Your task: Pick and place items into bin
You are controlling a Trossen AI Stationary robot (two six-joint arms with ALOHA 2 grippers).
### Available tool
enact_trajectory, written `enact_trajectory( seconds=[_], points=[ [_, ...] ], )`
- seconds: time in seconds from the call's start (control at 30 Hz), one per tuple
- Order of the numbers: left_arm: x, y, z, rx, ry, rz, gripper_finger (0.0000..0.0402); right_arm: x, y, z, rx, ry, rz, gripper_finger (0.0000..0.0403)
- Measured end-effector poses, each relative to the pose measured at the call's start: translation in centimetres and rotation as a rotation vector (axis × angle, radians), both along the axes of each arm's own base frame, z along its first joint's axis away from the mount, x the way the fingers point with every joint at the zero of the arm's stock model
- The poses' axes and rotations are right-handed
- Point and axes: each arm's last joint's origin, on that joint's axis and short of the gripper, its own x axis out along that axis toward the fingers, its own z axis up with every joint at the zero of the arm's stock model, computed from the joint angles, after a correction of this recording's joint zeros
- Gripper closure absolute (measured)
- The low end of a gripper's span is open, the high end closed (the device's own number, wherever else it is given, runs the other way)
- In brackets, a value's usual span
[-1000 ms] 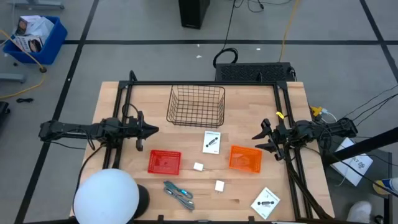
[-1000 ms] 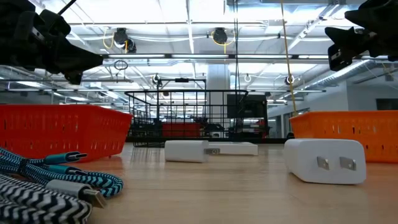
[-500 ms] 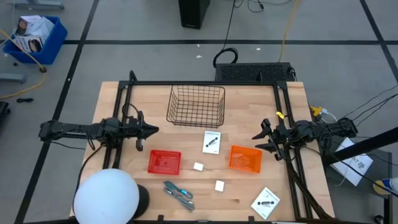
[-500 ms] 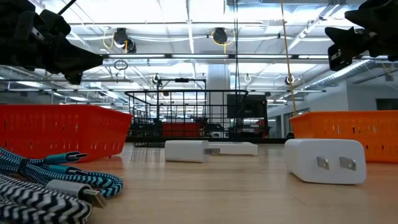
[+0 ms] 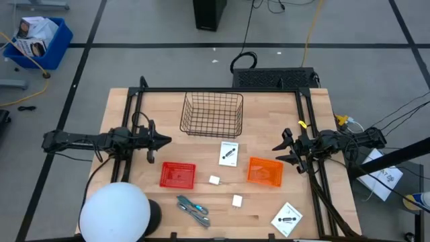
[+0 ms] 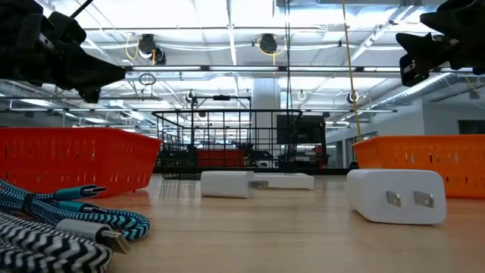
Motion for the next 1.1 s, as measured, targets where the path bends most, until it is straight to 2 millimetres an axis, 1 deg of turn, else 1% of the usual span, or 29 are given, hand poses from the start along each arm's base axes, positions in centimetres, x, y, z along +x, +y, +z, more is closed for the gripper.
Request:
enact_trajectory(
  seconds=[0.7,0.8,0.93,1.03,1.1],
  points=[
    [0.0,0.0,0.0,0.0,0.0,0.0,0.0364,0.0,0.0,0.0,0.0,0.0,0.0,0.0242],
    [0.0,0.0,0.0,0.0,0.001,0.0,0.0364,0.0,0.0,0.0,-0.023,-0.006,-0.003,0.0242],
    [0.0,0.0,0.0,0.0,0.001,0.0,0.0364,-0.1,0.0,0.5,-0.112,-0.085,-0.023,0.0241],
    [0.0,0.0,0.0,0.0,0.0,0.0,0.0364,-0.2,-0.1,1.2,-0.103,-0.158,-0.028,0.0243],
    [0.0,0.0,0.0,0.0,0.0,0.0,0.0364,-0.4,-0.1,1.7,-0.05,-0.202,-0.021,0.0243]
  ],
)
